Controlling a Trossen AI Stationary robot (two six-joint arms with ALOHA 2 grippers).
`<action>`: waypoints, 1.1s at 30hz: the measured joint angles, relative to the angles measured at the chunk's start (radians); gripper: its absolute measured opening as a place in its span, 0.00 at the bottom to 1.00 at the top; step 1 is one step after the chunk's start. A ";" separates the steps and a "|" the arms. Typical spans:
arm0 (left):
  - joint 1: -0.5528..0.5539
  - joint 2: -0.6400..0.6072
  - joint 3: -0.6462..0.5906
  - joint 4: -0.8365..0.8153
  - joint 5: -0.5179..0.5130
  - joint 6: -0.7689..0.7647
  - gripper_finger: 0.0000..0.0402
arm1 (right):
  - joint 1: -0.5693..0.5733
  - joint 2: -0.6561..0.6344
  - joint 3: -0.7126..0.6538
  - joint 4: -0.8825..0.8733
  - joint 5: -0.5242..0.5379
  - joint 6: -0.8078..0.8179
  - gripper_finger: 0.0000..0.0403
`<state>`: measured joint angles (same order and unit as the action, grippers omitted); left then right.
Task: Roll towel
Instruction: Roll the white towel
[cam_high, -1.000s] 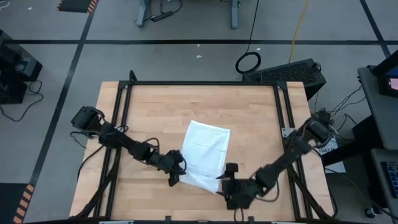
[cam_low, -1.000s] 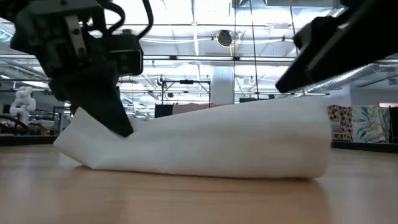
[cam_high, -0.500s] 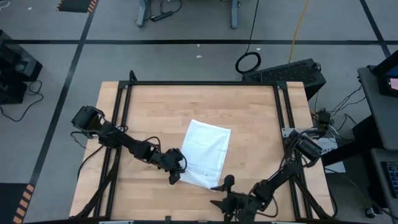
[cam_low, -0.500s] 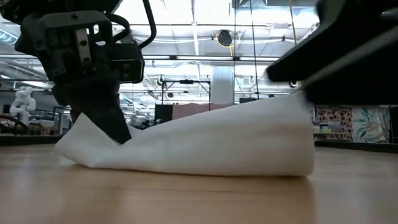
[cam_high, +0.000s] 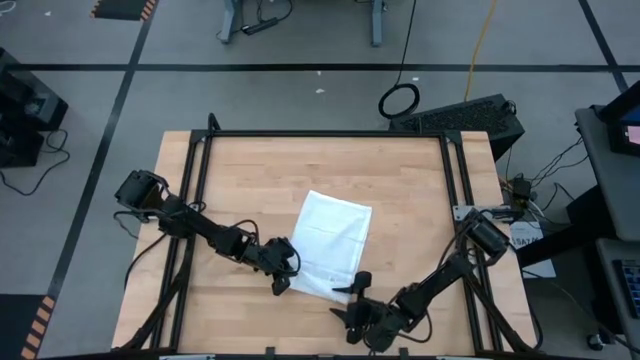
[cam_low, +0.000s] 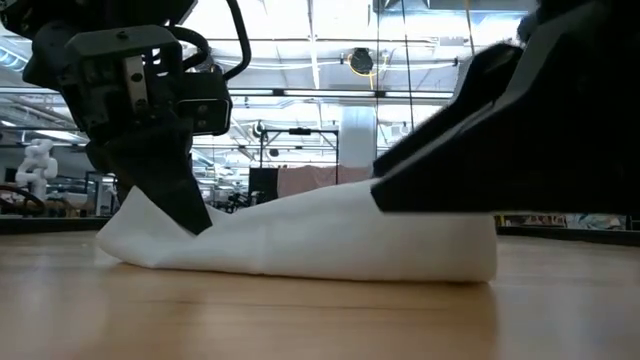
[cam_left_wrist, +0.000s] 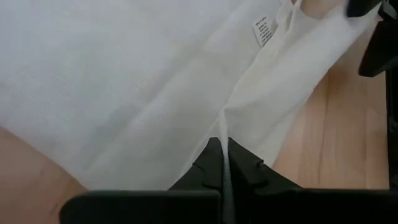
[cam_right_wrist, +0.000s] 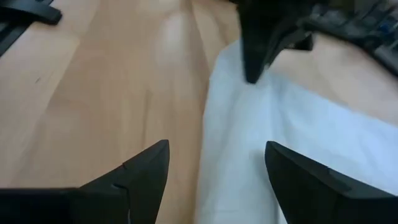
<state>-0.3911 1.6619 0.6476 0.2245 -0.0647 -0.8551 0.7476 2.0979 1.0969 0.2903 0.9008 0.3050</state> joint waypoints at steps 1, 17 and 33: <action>0.000 0.000 0.000 0.000 0.000 0.000 0.01 | -0.003 0.000 0.000 -0.008 -0.020 0.013 0.64; -0.001 0.000 0.000 0.002 -0.070 0.026 0.03 | -0.028 0.000 0.000 -0.198 -0.124 0.262 0.63; -0.004 -0.096 0.002 -0.025 -0.108 0.244 0.54 | -0.037 0.029 0.003 -0.203 -0.176 0.402 0.63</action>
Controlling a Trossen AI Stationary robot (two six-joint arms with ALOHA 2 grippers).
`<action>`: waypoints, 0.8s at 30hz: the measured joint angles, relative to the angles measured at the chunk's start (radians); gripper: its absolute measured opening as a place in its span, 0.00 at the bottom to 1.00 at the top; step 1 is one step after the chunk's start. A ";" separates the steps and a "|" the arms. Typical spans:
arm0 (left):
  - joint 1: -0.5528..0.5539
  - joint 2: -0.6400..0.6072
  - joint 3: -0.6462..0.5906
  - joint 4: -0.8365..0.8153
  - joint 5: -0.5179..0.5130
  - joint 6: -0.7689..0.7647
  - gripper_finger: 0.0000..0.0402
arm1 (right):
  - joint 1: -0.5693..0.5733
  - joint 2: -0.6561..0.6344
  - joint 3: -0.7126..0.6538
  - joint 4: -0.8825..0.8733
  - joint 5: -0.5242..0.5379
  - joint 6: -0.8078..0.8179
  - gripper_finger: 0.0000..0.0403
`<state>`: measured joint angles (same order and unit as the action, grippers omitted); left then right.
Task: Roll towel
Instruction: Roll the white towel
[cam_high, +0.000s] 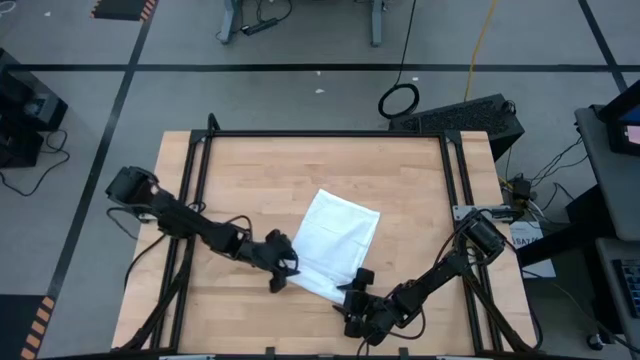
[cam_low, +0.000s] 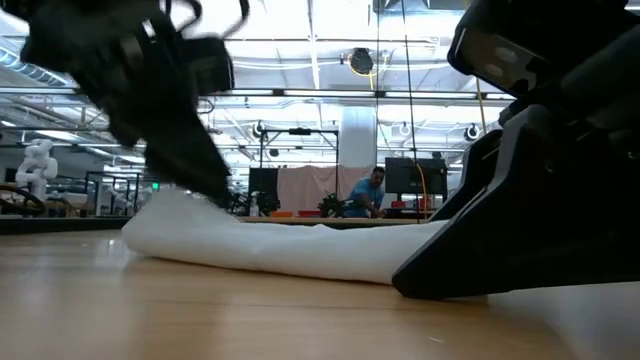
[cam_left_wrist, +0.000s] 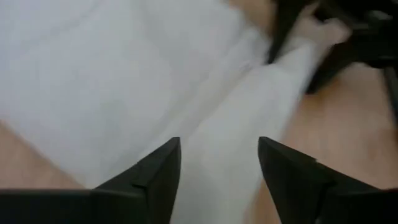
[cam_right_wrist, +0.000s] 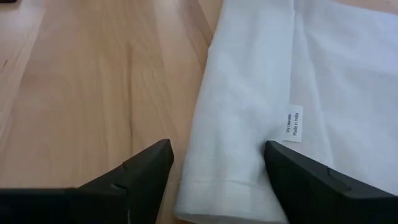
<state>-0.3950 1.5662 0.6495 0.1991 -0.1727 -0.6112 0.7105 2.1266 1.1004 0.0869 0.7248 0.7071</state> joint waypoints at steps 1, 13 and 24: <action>0.000 -0.030 0.001 -0.017 0.008 0.036 0.56 | 0.000 0.000 0.000 0.000 -0.002 0.000 0.63; -0.187 -0.050 0.001 -0.087 -0.148 0.553 0.60 | -0.003 0.003 -0.002 -0.003 -0.015 0.014 0.63; -0.194 0.091 0.004 -0.021 -0.256 0.670 0.71 | -0.003 0.003 -0.003 0.009 -0.018 0.012 0.64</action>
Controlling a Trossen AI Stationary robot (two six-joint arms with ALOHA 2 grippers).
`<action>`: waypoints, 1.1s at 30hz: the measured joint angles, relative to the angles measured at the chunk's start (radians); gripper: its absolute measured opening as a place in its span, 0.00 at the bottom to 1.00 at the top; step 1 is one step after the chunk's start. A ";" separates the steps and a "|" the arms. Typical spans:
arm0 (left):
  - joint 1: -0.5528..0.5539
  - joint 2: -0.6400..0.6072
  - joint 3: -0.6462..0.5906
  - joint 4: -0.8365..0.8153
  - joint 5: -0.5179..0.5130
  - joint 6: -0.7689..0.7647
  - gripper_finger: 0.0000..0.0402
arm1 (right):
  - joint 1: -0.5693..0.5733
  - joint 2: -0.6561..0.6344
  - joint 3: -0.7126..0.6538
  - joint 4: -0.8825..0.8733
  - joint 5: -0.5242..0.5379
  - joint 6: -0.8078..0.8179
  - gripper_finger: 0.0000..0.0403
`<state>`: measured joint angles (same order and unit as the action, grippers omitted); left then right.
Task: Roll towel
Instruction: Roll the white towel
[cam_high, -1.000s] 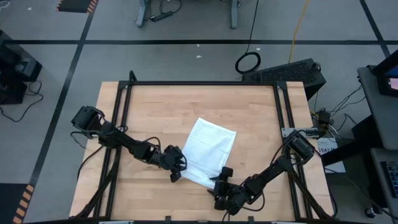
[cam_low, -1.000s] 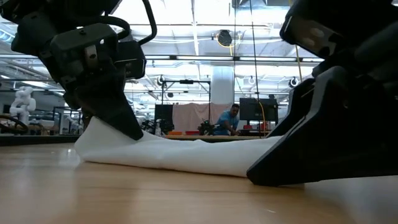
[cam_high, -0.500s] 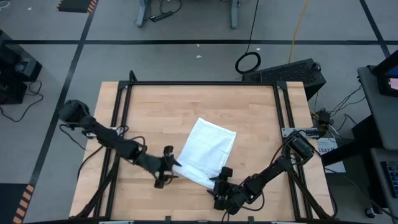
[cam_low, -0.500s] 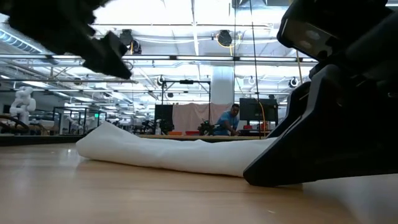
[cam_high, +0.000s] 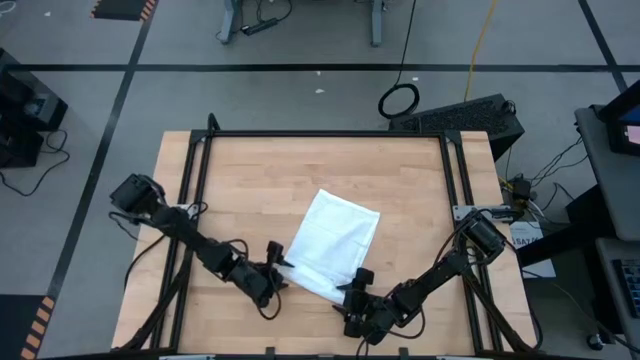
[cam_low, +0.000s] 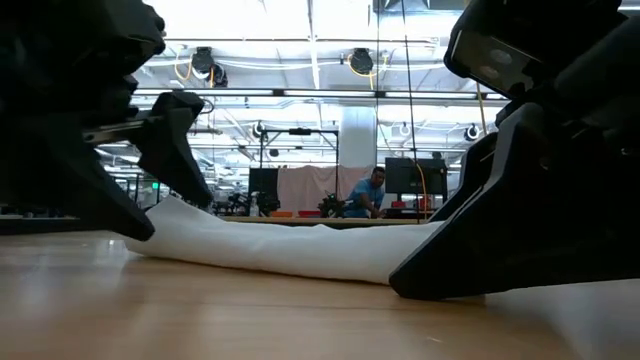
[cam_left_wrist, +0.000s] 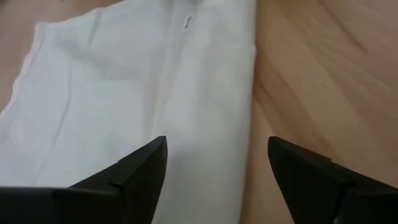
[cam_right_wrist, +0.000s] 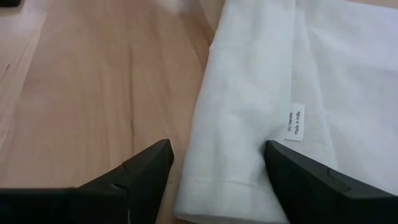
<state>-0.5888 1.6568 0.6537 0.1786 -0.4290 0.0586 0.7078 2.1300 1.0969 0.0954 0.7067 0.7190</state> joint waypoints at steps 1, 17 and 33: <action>0.004 0.000 0.000 -0.002 0.000 0.001 0.72 | 0.000 0.000 0.000 0.001 0.000 0.000 0.64; 0.154 0.008 0.002 -0.069 0.230 -0.029 0.68 | 0.000 0.000 0.000 0.004 -0.002 -0.022 0.64; 0.297 0.008 0.001 -0.073 0.527 -0.221 0.10 | 0.045 -0.059 -0.004 -0.039 0.103 -0.194 0.68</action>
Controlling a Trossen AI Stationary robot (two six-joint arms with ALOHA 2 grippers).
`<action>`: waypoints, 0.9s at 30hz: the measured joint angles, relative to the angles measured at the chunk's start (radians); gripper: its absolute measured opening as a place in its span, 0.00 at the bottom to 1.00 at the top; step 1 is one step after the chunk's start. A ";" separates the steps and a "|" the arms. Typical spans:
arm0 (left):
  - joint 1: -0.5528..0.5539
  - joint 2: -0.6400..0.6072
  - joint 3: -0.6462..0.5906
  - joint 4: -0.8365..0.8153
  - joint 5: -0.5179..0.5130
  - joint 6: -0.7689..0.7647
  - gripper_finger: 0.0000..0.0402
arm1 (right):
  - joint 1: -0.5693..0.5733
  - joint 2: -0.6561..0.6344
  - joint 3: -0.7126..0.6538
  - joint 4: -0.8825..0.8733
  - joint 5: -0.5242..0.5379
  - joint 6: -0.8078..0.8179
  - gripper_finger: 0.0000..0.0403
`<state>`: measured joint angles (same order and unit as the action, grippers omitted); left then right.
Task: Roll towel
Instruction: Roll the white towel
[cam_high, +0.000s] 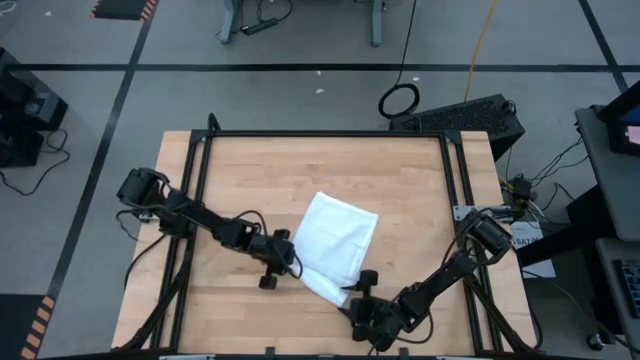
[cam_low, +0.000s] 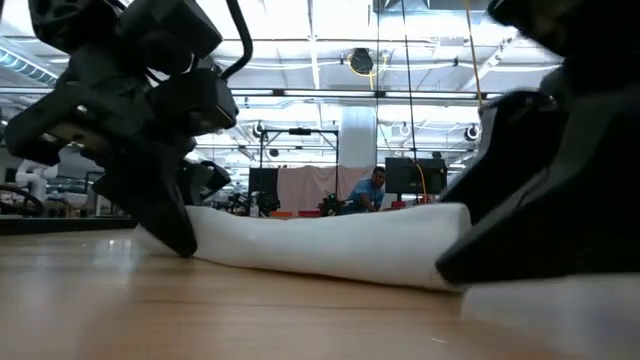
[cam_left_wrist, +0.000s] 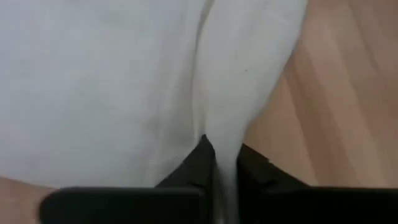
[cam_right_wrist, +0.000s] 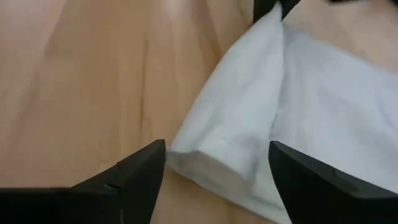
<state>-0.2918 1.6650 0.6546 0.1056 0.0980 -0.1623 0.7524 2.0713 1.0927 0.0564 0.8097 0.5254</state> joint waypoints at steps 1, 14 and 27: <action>0.005 0.000 0.000 0.000 0.020 -0.012 0.06 | 0.004 -0.007 0.002 -0.005 0.010 -0.004 0.69; 0.106 0.001 -0.002 0.016 0.267 -0.291 0.09 | 0.080 -0.014 0.045 0.009 0.105 -0.153 0.76; 0.209 0.001 -0.002 0.011 0.429 -0.385 0.06 | 0.004 0.052 0.046 0.162 0.125 -0.117 0.71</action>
<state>-0.0828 1.6661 0.6529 0.1164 0.5270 -0.5469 0.7565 2.1233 1.1385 0.2183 0.9351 0.4086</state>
